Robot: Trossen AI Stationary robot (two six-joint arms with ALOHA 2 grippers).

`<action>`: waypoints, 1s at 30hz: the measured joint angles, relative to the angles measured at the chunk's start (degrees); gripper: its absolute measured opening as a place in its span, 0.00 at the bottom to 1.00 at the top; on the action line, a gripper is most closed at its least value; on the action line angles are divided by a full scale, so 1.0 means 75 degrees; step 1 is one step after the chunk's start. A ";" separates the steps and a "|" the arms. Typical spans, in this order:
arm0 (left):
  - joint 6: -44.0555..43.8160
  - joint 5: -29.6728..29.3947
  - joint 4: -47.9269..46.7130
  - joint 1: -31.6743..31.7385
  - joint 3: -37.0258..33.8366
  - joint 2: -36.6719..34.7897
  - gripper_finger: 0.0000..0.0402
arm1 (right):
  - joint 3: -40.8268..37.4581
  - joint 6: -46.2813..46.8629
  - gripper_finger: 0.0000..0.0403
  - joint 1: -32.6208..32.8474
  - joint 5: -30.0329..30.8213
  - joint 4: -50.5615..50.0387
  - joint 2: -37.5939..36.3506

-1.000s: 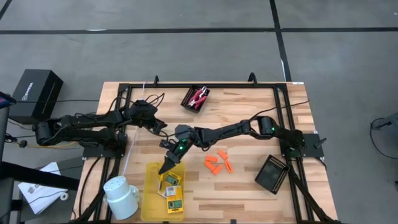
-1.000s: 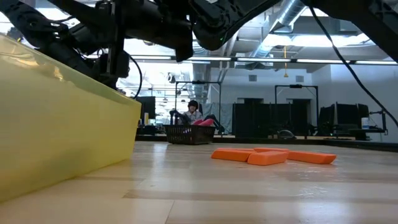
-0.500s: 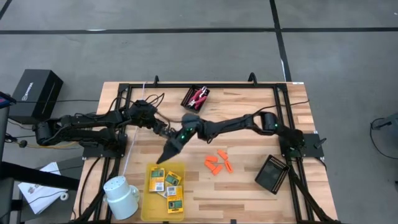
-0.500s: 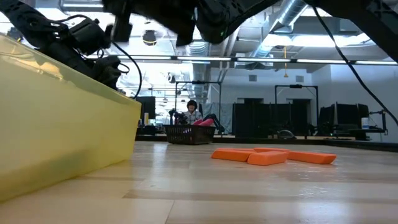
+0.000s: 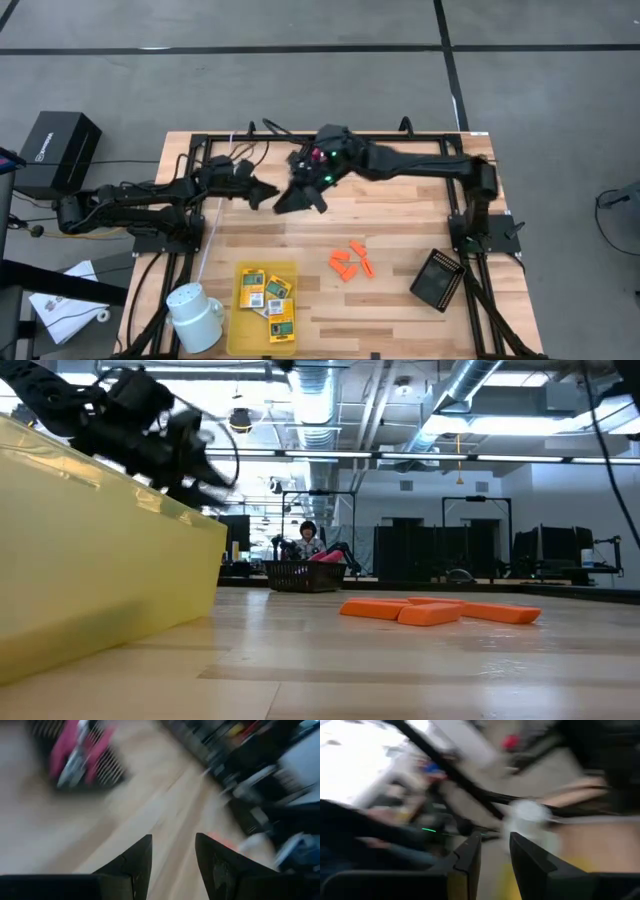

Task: Pick & Place School Supplies
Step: Put the orange eraser into the bottom black bin

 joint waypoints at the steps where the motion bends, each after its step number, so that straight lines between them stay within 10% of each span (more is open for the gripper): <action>1: 0.0008 0.0001 0.0436 -0.0034 0.0000 0.0000 0.36 | 0.0000 -0.0417 0.23 -0.0006 0.0494 -0.0681 -0.0209; 13: -0.0015 0.0009 0.1327 -0.1288 0.0399 0.0000 0.36 | 0.0000 -0.0759 0.23 0.1247 0.6468 -0.5953 -0.1531; 30: -0.0201 -0.0259 0.1415 -0.1493 0.0399 0.0035 0.36 | -0.3191 0.9676 0.23 0.5128 1.1595 -0.7399 -0.1363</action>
